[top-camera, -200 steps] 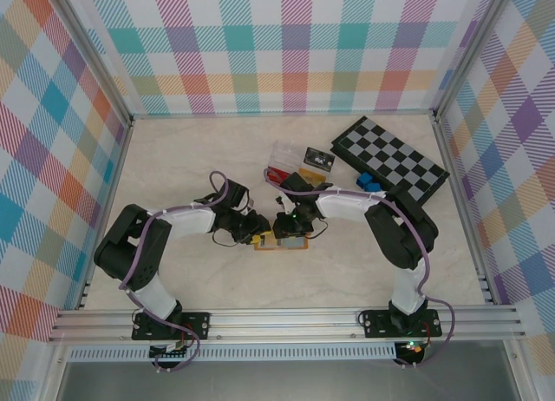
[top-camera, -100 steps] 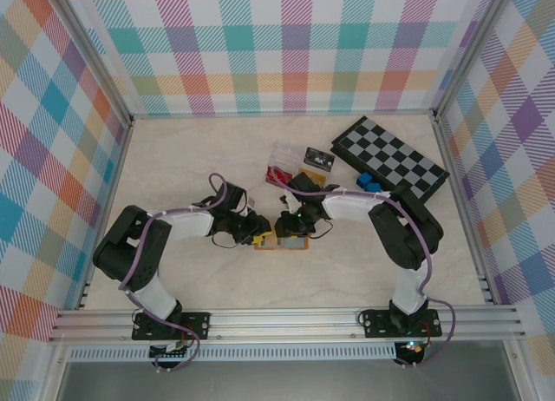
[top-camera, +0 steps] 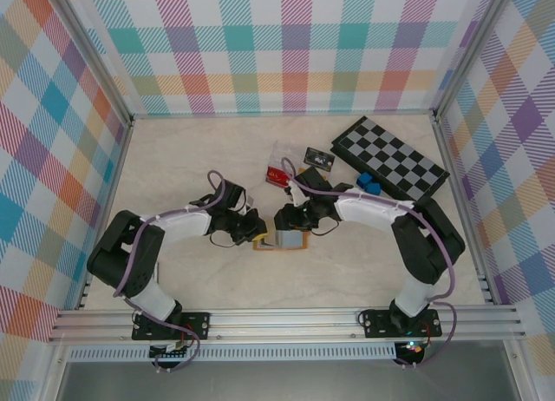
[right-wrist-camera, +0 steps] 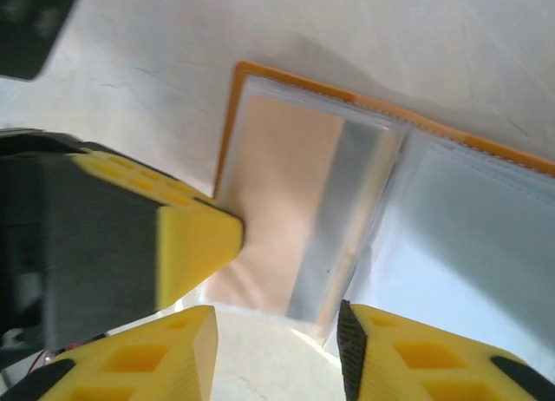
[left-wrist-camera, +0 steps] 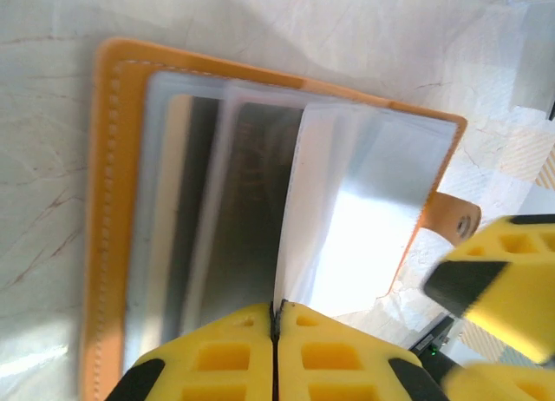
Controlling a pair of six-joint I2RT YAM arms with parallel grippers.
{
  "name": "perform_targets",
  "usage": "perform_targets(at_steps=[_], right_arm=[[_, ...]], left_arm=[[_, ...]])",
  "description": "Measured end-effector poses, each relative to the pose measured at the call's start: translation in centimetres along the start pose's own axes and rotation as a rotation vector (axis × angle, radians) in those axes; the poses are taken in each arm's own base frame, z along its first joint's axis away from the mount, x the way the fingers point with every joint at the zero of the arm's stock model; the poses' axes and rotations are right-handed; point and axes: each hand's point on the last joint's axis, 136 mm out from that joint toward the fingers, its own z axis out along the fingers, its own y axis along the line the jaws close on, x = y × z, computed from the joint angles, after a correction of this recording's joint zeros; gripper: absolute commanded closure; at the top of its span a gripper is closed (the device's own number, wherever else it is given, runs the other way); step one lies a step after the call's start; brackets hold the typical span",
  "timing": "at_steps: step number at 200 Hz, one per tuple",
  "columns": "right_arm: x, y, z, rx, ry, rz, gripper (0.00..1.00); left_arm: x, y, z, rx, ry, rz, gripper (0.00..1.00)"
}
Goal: Take the credit cards out of the card holder
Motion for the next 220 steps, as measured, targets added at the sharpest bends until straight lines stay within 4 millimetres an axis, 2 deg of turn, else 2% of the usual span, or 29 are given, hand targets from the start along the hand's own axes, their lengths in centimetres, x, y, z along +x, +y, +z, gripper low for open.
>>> perform_targets(at_steps=[17,37,51,75,97,137,184,220], right_arm=[[-0.8,1.0,-1.4,-0.013,-0.052,-0.012,0.47],[-1.4,1.4,-2.8,-0.004,-0.109,-0.023,0.41],[-1.6,1.1,-3.5,0.019,-0.144,-0.019,0.38],[-1.5,-0.1,-4.7,0.056,-0.197,0.020,0.33],[-1.6,-1.3,-6.0,0.085,-0.248,0.058,0.26],[-2.5,-2.4,-8.0,0.143,-0.334,0.100,0.00],[-2.5,-3.5,-9.1,0.197,-0.380,0.108,0.00],[-2.5,-3.4,-9.9,0.203,-0.401,0.087,0.00]], left_arm=[[-0.1,-0.2,-0.9,-0.031,-0.014,0.026,0.91],[-0.1,-0.4,-1.7,-0.050,-0.020,0.054,0.73],[0.1,-0.8,-2.0,-0.035,-0.016,0.073,0.62],[0.3,-1.8,-2.1,0.004,-0.009,0.084,0.52],[0.4,-3.1,-1.9,0.059,-0.002,0.091,0.48],[1.0,-4.3,0.3,0.105,0.042,0.079,0.44],[1.1,-4.2,2.3,0.080,0.071,0.020,0.37],[0.4,-4.0,2.2,0.058,0.049,-0.021,0.34]])
